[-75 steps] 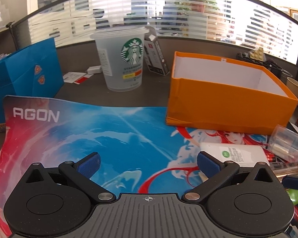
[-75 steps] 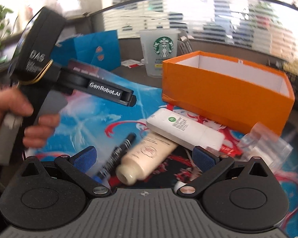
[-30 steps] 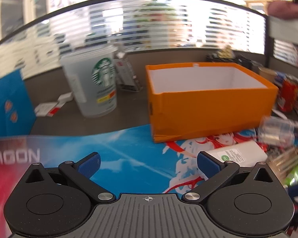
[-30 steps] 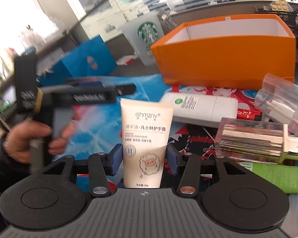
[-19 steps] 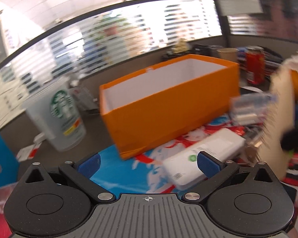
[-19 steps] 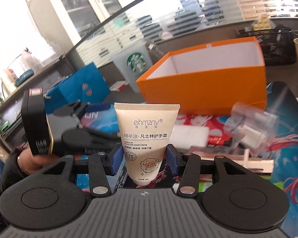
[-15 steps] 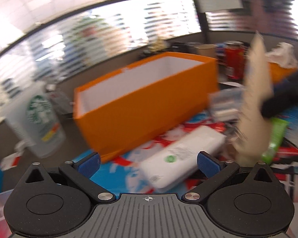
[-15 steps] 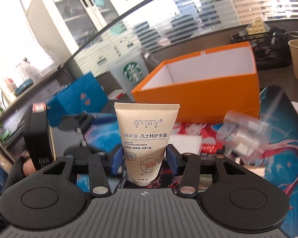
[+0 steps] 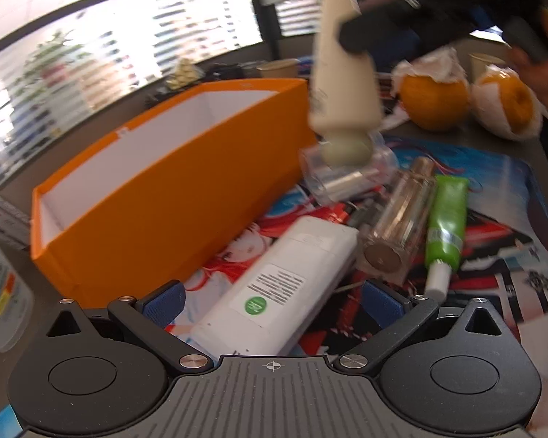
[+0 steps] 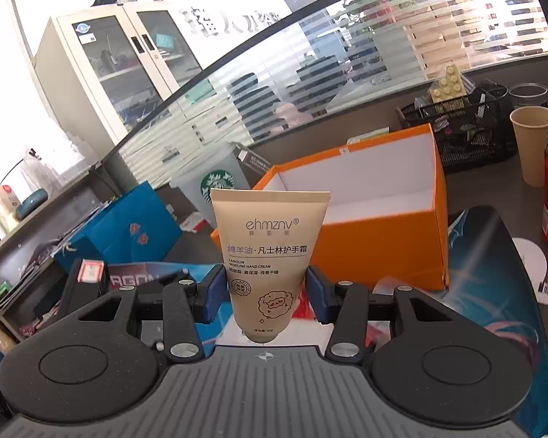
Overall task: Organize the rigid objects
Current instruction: 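Lift the tube with the right gripper toward the orange box while the left gripper grasps the white power bank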
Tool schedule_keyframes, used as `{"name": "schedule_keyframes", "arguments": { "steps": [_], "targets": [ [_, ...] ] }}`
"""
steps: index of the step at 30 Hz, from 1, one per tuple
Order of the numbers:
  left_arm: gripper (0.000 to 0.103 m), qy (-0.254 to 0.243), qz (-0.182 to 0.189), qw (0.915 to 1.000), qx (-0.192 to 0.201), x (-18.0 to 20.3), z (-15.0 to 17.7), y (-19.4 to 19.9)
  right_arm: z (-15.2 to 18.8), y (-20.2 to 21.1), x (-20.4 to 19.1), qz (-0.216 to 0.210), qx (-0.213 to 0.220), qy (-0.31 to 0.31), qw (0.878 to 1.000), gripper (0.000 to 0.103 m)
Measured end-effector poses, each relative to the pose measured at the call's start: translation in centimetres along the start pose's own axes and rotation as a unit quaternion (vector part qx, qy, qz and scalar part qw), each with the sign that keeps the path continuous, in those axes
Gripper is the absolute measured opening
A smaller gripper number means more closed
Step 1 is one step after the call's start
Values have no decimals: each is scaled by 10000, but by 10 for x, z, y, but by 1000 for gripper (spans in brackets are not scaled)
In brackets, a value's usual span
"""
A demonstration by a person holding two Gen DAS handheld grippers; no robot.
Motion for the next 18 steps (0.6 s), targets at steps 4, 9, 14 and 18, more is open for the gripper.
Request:
{"name": "schedule_keyframes", "arguments": {
  "steps": [4,9,14,18],
  "targets": [
    [102,-114,293,9995,-41,-5,3,-11,-8,-4,-1,-10,50,30,10000,44],
    [87,62,488,9987,-146,-17,7,-26,-17,-14,0,-52,100,-3,9999,44],
    [80,136,659,9977,-118,-20,11,-26,-30,-20,-1,-93,163,18,9998,44],
    [52,229,880,9958,-47,-21,10,-24,-39,-29,2,-76,145,37,9999,44]
  ]
}}
Point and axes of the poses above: each gripper's, at about its wrist camera, not at the fingertips, and y roughly against the way its jaws point, x to its right, z to its underside, the point moved 4 cm from there along -y, roughly the way its jaws point, and after that the axes turned 14 degrees about -y, right-handed, at the moved point
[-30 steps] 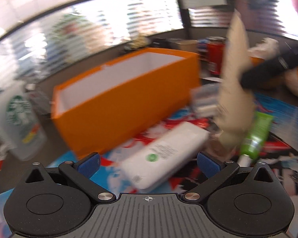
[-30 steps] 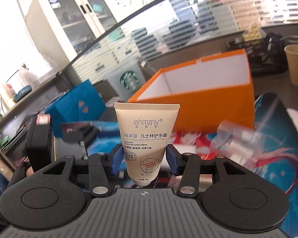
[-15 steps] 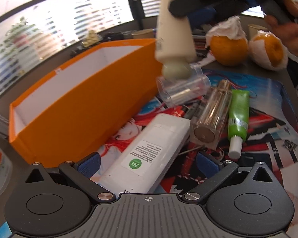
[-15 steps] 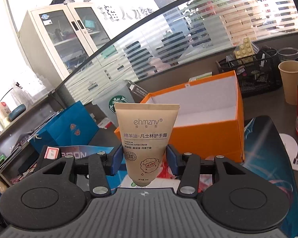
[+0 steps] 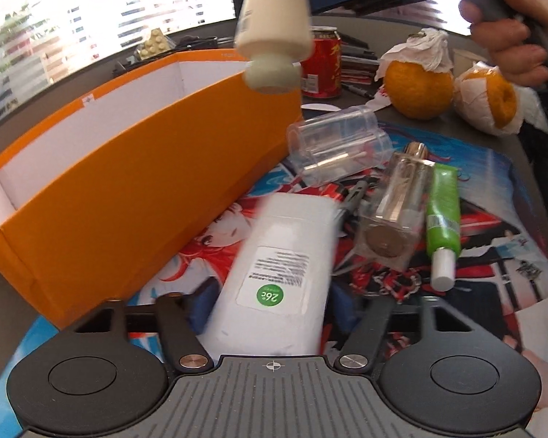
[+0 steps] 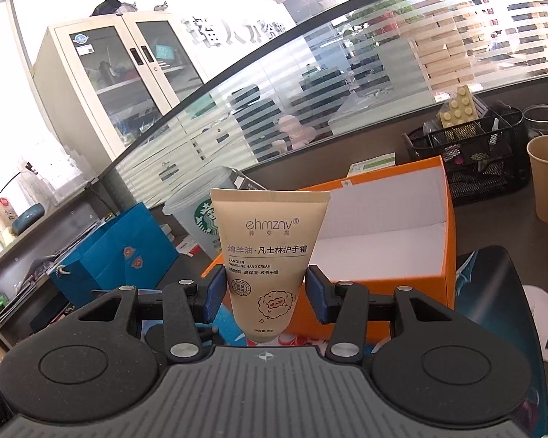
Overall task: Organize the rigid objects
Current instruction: 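Lift the tube with the right gripper toward the orange box while the left gripper grasps the white power bank, then lower the hand cream tube into the orange box and open the right gripper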
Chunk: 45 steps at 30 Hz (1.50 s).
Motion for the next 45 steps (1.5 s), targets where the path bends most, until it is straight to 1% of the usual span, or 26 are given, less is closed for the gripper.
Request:
{"name": "schedule_keyframes", "arguments": {
  "steps": [2,6,12,16,19,23,27,29,33,36,37,39,41,45],
  "targets": [
    [52,112,-42,9999,19,-3,0,-1,-4,-6,3,21,-15,-25,10000,44],
    [52,369,5,9993,84,-9,1,0,-12,-14,5,41,-11,-42,10000,44],
    [51,482,-99,9987,154,-13,2,9,-24,-21,1,77,-5,73,9999,44],
    [51,519,-193,9983,194,-15,1,17,-38,-33,1,206,-62,237,9995,44],
    [51,595,-201,9978,210,-16,1,21,-50,-51,7,419,-195,334,9984,44],
    [51,690,-252,9970,241,-16,1,27,-62,-83,15,798,-569,591,9934,44],
    [51,755,-304,9962,320,-14,-2,38,-67,-114,24,1301,-948,905,9828,44],
    [51,769,-349,9958,367,-13,-3,44,-66,-127,30,1480,-1207,992,9766,44],
    [51,765,-426,9952,432,-9,-5,58,-63,-140,38,1714,-1755,1129,9628,44],
    [51,719,-467,9951,494,-6,-8,68,-64,-143,41,1804,-2281,1158,9497,44],
    [51,699,-487,9950,514,-5,-9,71,-65,-145,43,1858,-2479,1181,9435,44],
    [52,686,-514,9946,578,-3,-12,77,-67,-151,50,1966,-2760,1062,9348,44],
    [51,706,-520,9941,645,-2,-14,81,-68,-160,59,2027,-2992,830,9287,44],
    [52,822,-525,9929,684,-2,-16,87,-65,-178,69,2071,-3216,576,9221,45]
  ]
}}
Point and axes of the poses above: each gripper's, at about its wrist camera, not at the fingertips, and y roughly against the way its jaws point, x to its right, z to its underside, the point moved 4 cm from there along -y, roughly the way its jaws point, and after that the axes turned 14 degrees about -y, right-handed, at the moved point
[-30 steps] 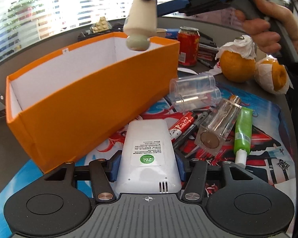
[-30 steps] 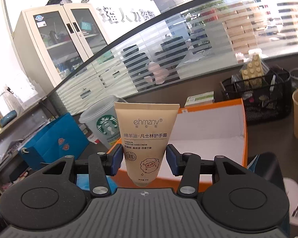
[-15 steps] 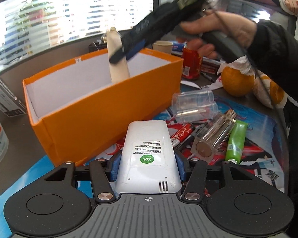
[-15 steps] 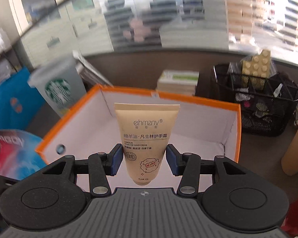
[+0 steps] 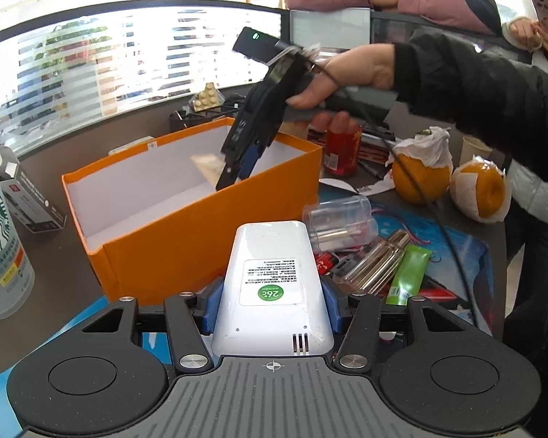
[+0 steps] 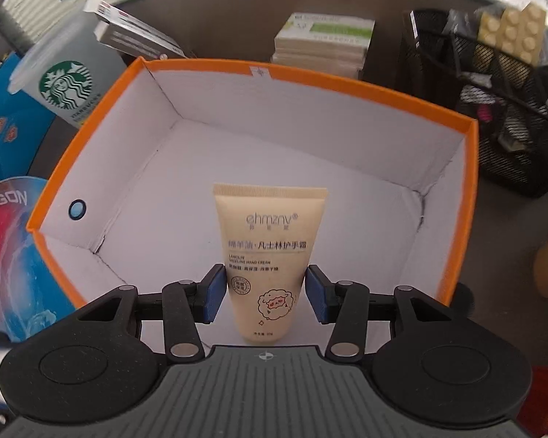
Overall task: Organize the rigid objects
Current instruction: 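Lower the hand cream tube into the orange box and open the right gripper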
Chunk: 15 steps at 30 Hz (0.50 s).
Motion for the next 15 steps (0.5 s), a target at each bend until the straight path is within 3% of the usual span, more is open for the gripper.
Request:
{"name": "schedule_keyframes", "arguments": {
  "steps": [15],
  "targets": [
    [51,197,-260,9995,38,-7,-16,18,1,-31,-2,381,-245,170,9988,48]
  ]
}}
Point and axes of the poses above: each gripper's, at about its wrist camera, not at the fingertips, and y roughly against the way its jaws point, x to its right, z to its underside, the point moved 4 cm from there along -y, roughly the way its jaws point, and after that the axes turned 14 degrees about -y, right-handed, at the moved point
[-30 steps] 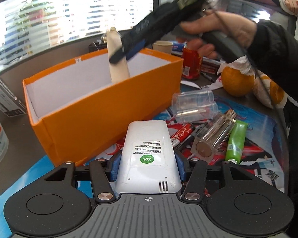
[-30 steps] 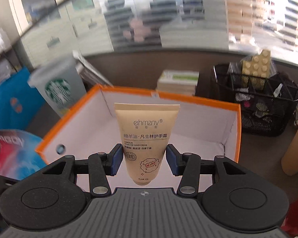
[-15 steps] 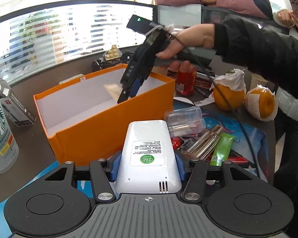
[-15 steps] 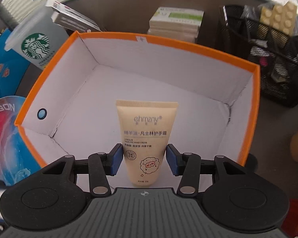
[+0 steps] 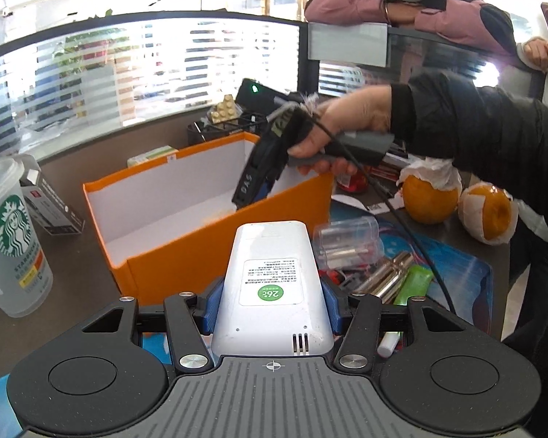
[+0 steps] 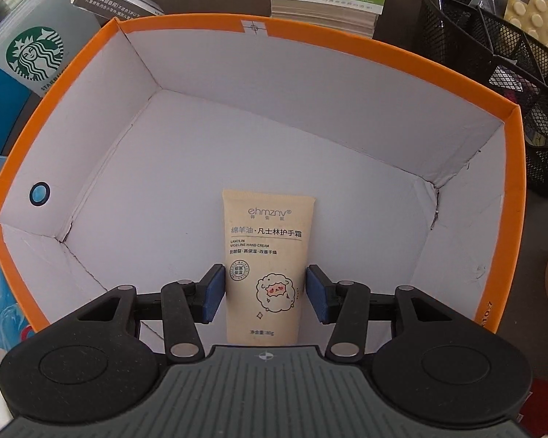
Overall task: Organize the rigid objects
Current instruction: 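Lower the hand cream tube into the orange box and open the right gripper, then place the power bank in the box with the left gripper while the right gripper moves to the clear cups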
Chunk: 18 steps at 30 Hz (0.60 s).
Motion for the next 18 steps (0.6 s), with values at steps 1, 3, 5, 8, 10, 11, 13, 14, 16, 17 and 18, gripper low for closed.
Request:
{"name": "schedule_keyframes", "arguments": {
  "steps": [1,3,5,8,10,11,13,14,16,17,18],
  "targets": [
    [51,11,-11,10000,17,-1,-3,0,1,0,-1,10,5,18,10000,51],
    [52,57,-47,10000,43,-3,-8,1,1,5,-2,-2,99,61,9999,53],
    [52,75,-87,9999,39,-5,-14,1,1,12,-3,33,213,104,9997,54],
    [52,102,-149,9998,22,-9,-24,1,-2,29,1,-97,486,144,9987,56],
    [52,113,-220,9997,19,-13,-33,-1,0,49,2,-248,814,162,9962,56],
    [52,95,-252,9996,10,-16,-37,-3,2,60,2,-395,978,140,9943,56],
    [52,119,-289,9995,-17,-24,-44,-9,9,80,3,-741,1283,61,9889,56],
    [52,138,-322,9994,-51,-28,-47,-13,15,91,7,-924,1436,24,9853,56],
    [52,180,-429,9988,-141,-39,-53,-25,28,112,15,-1255,1745,-23,9766,56],
    [52,230,-450,9985,-190,-45,-55,-32,37,122,19,-1407,1890,-40,9718,56],
    [52,288,-463,9982,-237,-52,-57,-39,47,131,21,-1555,2044,-23,9665,56]
  ]
}}
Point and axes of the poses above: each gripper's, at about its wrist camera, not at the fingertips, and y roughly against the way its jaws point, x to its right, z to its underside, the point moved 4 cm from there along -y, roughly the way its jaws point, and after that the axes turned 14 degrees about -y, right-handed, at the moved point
